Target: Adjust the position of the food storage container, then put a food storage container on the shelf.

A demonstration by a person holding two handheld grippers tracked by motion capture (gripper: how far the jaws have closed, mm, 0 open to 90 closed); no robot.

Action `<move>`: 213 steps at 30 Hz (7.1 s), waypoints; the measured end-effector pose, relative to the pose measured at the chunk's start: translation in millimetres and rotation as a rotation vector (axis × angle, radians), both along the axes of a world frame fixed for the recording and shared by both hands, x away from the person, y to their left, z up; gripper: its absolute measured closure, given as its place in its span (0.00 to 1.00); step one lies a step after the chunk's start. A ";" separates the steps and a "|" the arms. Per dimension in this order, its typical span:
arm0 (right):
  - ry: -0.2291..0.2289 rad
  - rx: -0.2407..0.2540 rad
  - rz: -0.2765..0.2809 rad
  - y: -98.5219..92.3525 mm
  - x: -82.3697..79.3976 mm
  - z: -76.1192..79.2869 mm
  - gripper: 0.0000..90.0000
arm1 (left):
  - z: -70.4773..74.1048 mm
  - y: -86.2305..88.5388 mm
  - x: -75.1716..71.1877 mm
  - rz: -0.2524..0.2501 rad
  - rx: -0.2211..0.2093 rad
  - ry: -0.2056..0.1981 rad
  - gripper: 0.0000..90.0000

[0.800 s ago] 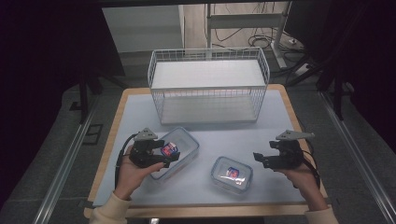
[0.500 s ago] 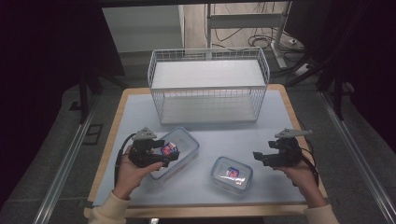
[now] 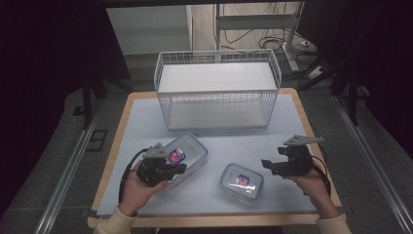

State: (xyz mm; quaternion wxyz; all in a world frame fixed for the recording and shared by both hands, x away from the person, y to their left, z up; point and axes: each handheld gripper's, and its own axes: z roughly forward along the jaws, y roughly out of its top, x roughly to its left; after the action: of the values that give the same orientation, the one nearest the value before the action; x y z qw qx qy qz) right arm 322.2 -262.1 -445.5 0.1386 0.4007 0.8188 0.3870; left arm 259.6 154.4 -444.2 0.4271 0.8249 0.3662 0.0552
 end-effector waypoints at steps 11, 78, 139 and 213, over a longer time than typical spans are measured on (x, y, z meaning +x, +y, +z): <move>0.019 -0.023 -0.015 -0.2 2.3 -5.9 0.19 | -39.4 -4.7 -23.7 -0.001 0.095 0.088 1.00; 0.034 -0.049 -0.017 1.4 12.2 -9.5 0.19 | -22.7 107.0 -3.3 0.317 0.021 0.067 1.00; 0.021 -0.058 -0.027 4.4 10.4 -3.6 0.19 | -60.9 70.3 89.9 0.361 0.056 0.146 1.00; 0.175 0.223 0.099 65.3 44.4 -9.7 0.16 | -35.8 69.9 70.1 0.287 -0.254 0.223 0.13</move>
State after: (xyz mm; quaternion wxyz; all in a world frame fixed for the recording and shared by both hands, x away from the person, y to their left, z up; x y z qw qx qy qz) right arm 366.6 -196.8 -455.2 0.0018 0.4049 0.7985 0.4455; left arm 329.7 224.4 -480.0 0.4722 0.7049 0.5289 -0.0227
